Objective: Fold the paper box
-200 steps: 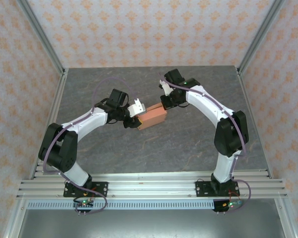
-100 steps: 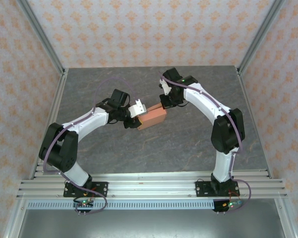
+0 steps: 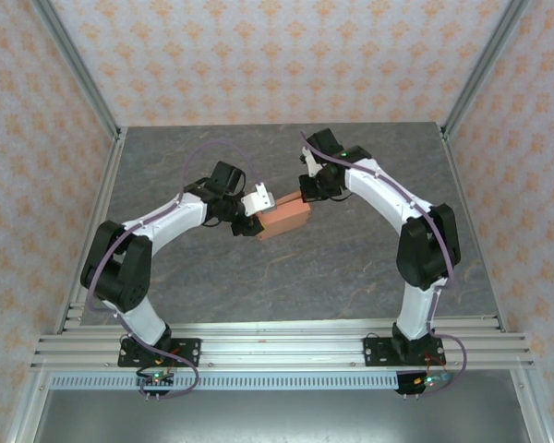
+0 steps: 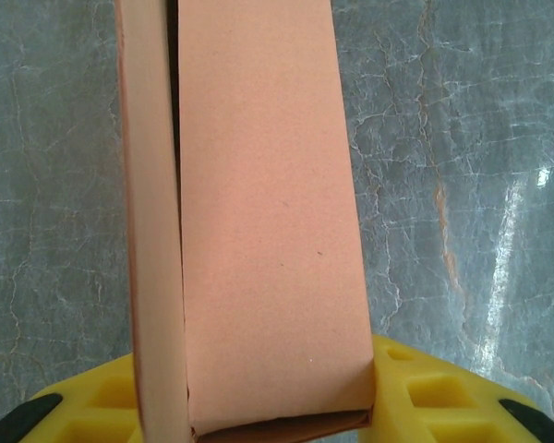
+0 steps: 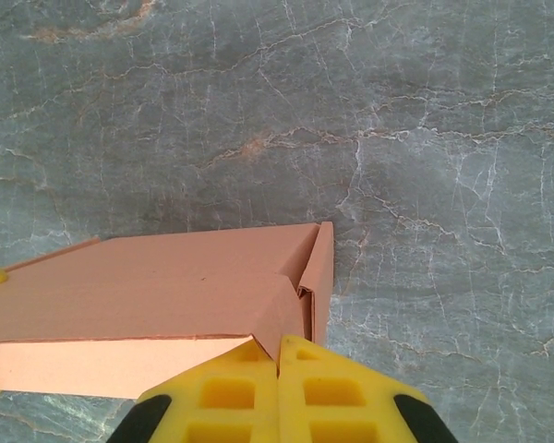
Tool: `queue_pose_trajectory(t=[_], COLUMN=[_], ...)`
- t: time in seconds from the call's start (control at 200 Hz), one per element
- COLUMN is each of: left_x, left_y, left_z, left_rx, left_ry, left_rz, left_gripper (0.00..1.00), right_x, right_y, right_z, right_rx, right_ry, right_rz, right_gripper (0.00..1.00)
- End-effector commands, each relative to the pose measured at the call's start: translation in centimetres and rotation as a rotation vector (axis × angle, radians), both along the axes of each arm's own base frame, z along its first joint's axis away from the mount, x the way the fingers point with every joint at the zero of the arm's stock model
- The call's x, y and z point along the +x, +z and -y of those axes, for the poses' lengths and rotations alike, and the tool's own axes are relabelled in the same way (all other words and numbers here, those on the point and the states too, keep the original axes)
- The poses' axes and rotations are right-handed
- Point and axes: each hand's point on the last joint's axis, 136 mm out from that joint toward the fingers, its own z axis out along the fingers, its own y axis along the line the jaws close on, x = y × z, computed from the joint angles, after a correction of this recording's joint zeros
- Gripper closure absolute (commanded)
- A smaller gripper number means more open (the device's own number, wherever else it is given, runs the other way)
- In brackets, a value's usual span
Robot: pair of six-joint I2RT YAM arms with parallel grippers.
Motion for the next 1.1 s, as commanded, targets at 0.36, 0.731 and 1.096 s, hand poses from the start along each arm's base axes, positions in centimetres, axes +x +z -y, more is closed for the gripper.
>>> queue_pose_trajectory(t=[0.36,0.731,1.096], left_x=[-0.3,0.2,0.4], left_y=[-2.6,-2.5,-2.7], left_z=[-2.3,-2.5,-2.6], left_rx=[0.111,0.107,0.107], left_ry=[0.008,0.019,0.033], left_rz=[-0.129,-0.133,-0.153], left_gripper=[0.61,0.61,0.60], right_x=[-1.2,-1.3,-1.9], right_y=[-0.6,-1.4,-2.0], right_z=[1.9,2.6,2.2], right_rx=[-0.050,-0.038,0.017], right_ry=[-0.013,-0.039,-0.029], right_rz=[0.017,0.037,0.066], right_gripper=[0.96,0.97,0.98])
